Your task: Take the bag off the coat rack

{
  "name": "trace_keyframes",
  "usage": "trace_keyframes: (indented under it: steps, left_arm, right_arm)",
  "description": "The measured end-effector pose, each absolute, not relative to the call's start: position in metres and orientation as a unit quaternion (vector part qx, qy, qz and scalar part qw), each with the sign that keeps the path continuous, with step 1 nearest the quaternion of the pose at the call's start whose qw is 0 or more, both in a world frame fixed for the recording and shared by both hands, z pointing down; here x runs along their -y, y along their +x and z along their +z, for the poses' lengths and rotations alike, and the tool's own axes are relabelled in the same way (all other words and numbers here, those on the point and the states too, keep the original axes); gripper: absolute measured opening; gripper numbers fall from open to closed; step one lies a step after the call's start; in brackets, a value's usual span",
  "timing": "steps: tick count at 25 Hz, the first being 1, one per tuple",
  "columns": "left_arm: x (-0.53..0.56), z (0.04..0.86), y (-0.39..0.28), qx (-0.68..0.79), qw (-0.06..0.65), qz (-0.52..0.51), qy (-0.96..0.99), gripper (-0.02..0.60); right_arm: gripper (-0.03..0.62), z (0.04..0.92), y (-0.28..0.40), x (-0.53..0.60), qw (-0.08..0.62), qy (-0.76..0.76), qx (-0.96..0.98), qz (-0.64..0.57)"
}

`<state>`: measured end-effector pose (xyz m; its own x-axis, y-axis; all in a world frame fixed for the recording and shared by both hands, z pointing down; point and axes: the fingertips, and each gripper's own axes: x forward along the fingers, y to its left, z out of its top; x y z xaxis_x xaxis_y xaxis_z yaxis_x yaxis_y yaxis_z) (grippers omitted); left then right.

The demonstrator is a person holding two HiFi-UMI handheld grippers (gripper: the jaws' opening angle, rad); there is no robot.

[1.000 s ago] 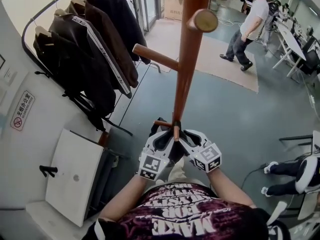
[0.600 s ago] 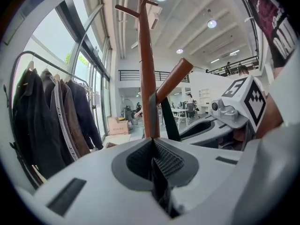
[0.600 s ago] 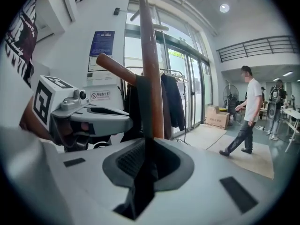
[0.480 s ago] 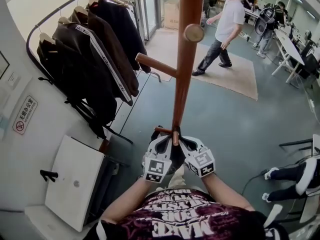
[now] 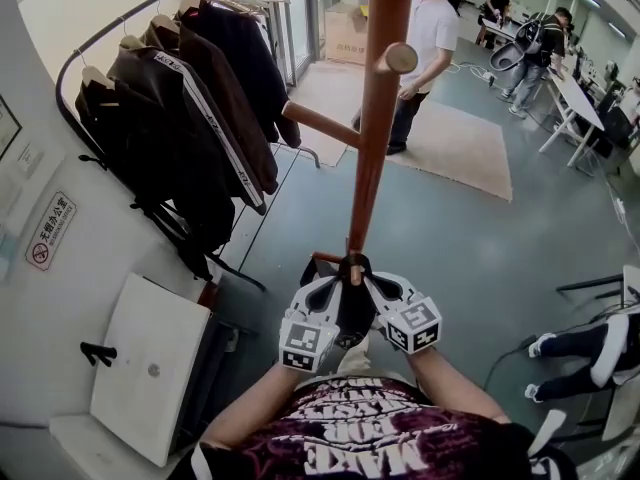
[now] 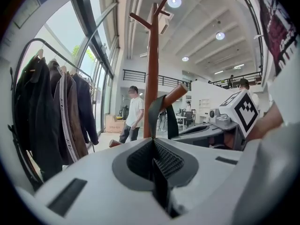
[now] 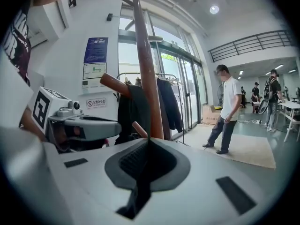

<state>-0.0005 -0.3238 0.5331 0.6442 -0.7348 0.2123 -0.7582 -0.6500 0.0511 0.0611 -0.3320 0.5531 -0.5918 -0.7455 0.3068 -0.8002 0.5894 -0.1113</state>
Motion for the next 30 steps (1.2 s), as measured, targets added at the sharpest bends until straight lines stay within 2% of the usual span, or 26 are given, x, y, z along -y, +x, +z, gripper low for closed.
trace_keyframes:
  steps: [16,30]
  left_arm:
    - [0.268,0.422,-0.007,0.379,0.007,0.029,0.925,0.008]
    - [0.231,0.355,-0.037,0.396,-0.005,-0.025,0.918,0.008]
  right_arm:
    - [0.009,0.451,0.056,0.276,0.068,0.429,0.898,0.070]
    - [0.009,0.379,0.029,0.237,0.033,0.392,0.919,0.032]
